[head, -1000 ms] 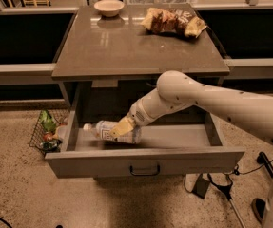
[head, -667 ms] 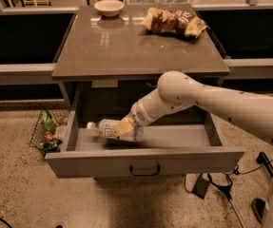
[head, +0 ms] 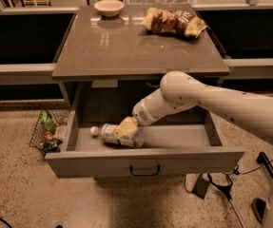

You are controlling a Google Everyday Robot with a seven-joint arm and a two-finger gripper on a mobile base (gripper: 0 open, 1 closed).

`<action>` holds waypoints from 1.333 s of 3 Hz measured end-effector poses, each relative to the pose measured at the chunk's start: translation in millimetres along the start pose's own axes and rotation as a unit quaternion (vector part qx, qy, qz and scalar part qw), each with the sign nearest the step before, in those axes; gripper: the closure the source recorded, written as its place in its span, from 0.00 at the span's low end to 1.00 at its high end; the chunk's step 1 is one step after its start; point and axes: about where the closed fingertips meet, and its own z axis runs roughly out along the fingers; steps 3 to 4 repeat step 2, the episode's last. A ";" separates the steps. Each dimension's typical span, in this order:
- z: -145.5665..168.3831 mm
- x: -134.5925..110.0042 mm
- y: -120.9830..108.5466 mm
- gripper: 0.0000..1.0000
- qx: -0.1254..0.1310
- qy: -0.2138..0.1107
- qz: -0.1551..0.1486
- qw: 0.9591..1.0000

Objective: Place blue plastic bottle into top drawer

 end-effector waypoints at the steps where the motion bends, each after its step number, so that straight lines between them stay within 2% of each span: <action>1: -16.9 -7.1 -5.0 0.00 -0.016 -0.065 0.000 0.998; 2: -56.0 -23.8 -11.9 0.00 -0.024 -0.131 -0.024 0.991; 4: -56.0 -23.8 -11.9 0.00 -0.024 -0.131 -0.024 0.991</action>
Offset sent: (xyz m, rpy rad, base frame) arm 0.0267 -0.0602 0.1010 0.3687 -0.2439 -0.0072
